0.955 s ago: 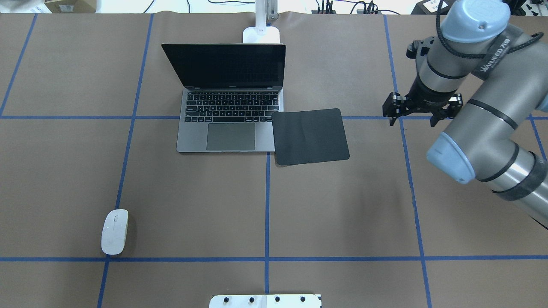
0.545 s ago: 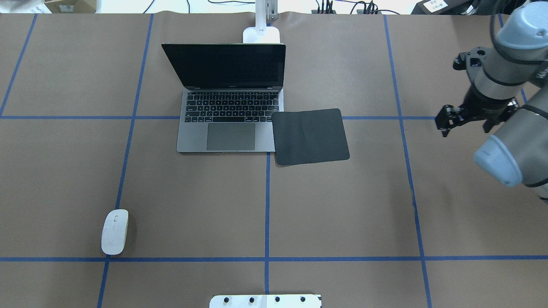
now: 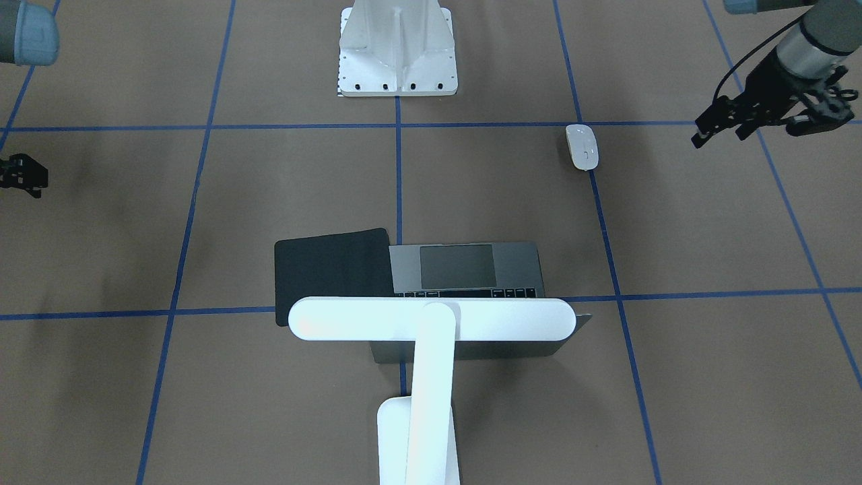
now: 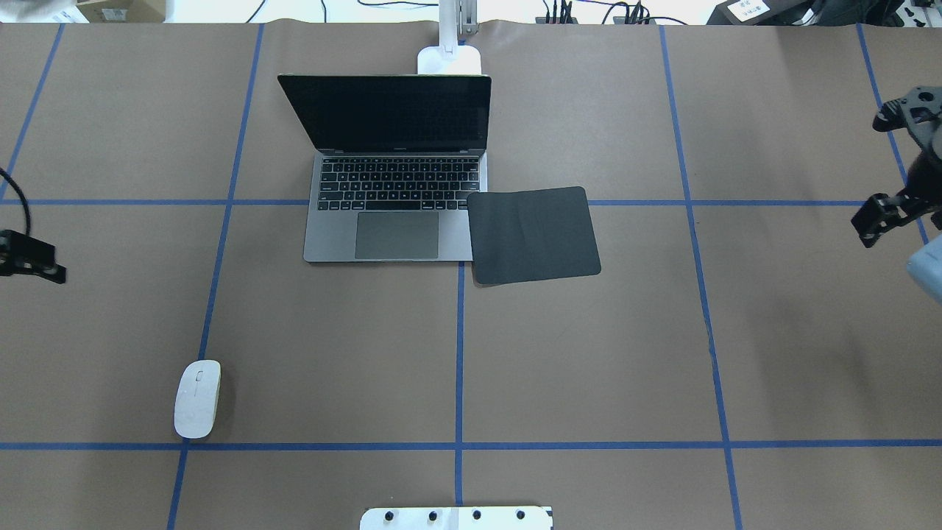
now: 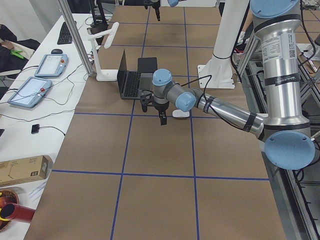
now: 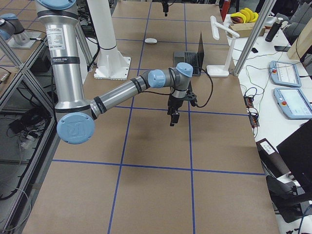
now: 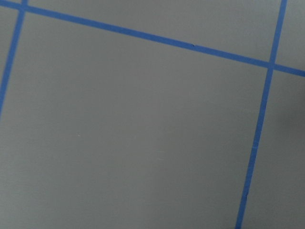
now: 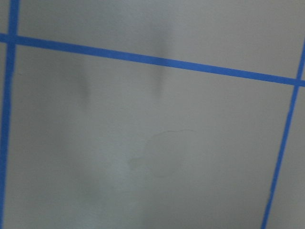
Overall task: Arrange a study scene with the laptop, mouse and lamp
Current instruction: 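Withdraw the right gripper while moving the left gripper toward the white mouse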
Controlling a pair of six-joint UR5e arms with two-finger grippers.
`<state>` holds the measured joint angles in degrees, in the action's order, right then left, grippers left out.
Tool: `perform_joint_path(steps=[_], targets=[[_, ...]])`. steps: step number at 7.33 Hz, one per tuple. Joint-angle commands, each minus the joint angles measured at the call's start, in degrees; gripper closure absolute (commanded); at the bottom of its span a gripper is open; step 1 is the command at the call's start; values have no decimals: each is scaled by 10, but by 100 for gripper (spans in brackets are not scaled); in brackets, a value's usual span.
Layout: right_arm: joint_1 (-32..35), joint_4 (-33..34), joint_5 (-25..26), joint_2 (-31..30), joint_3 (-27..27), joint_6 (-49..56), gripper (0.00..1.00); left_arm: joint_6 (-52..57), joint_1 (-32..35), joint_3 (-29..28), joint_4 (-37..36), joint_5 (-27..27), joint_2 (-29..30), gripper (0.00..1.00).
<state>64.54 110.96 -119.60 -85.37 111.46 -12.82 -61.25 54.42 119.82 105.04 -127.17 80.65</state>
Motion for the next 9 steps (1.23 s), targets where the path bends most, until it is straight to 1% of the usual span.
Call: perform_joint_path(steps=[1,2,3,5,7,8,9], targets=[[36,0,1,-42,0,108,0,-145,-161,-19,23,103,67,0],[39,-5,2,-54,-1,121,0,-165,-216,-34,23,139,87,0],[44,-5,2,-56,-5,139,0,-165,-239,-40,23,148,91,0],[44,-4,9,-57,-9,142,0,-157,-265,-39,20,150,86,0],[46,-4,11,-66,-11,172,0,-152,-301,-40,19,180,83,0],[48,-4,27,-66,-12,192,0,-123,-307,-40,17,184,82,0],[49,-4,29,-66,-14,193,0,-109,-303,-40,16,183,82,0]])
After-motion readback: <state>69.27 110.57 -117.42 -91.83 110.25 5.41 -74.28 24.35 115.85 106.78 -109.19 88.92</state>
